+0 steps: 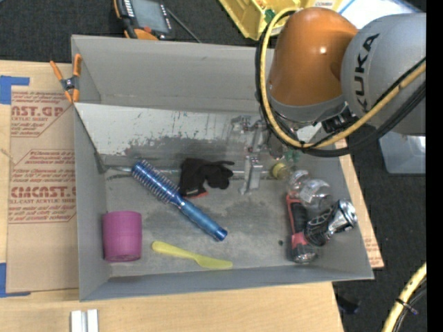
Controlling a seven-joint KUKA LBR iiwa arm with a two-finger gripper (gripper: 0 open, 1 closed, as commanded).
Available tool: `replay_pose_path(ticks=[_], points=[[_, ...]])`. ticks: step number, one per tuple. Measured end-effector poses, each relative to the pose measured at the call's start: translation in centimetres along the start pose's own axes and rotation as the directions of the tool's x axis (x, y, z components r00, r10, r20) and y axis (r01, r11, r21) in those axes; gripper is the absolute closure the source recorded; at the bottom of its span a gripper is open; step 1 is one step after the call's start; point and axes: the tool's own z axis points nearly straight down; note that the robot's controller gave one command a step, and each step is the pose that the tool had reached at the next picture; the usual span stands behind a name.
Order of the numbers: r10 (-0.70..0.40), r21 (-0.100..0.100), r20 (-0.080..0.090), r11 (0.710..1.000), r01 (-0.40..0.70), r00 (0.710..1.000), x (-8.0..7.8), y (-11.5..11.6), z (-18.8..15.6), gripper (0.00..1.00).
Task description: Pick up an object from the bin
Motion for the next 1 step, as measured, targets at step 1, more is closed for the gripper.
replay_pose_path(ticks=[1], points=[[0.000, -0.001, 0.008, 1.000, 0.000, 1.000, -0.11, -0.01, -0.52, 0.00]])
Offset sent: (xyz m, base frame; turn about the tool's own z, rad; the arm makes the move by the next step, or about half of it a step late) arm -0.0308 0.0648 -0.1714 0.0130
